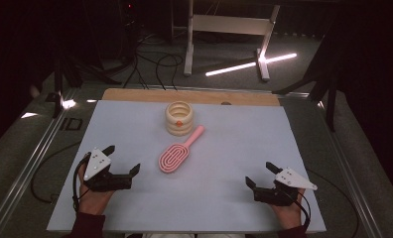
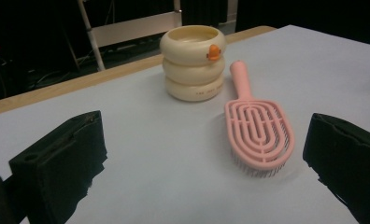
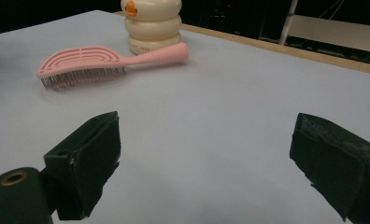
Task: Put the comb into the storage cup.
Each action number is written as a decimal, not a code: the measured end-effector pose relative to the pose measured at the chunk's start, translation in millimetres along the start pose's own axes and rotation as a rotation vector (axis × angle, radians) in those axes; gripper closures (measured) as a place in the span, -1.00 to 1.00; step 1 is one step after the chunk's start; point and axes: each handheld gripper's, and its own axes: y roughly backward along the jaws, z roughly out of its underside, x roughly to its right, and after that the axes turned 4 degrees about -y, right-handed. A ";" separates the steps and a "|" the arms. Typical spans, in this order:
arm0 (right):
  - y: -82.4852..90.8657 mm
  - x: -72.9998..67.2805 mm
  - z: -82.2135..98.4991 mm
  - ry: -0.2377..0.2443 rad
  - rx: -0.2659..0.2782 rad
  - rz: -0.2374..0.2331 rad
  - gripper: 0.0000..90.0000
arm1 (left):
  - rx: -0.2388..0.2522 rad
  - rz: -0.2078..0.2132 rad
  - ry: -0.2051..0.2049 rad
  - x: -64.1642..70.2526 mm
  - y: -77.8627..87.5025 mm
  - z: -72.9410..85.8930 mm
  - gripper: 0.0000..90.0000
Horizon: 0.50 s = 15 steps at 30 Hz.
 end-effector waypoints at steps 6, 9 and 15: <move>0.2 0.4 0.6 -0.002 0.003 0.006 -0.80 | -0.002 0.020 -0.002 1.9 -8.8 -3.2 -1.00; -0.1 0.9 1.0 -0.004 0.002 0.007 -0.80 | 0.003 0.033 0.011 2.3 -11.8 -3.5 -1.00; -0.7 0.7 1.4 -0.004 0.002 0.007 -0.80 | 0.000 0.053 0.010 5.4 -19.6 -4.4 -1.00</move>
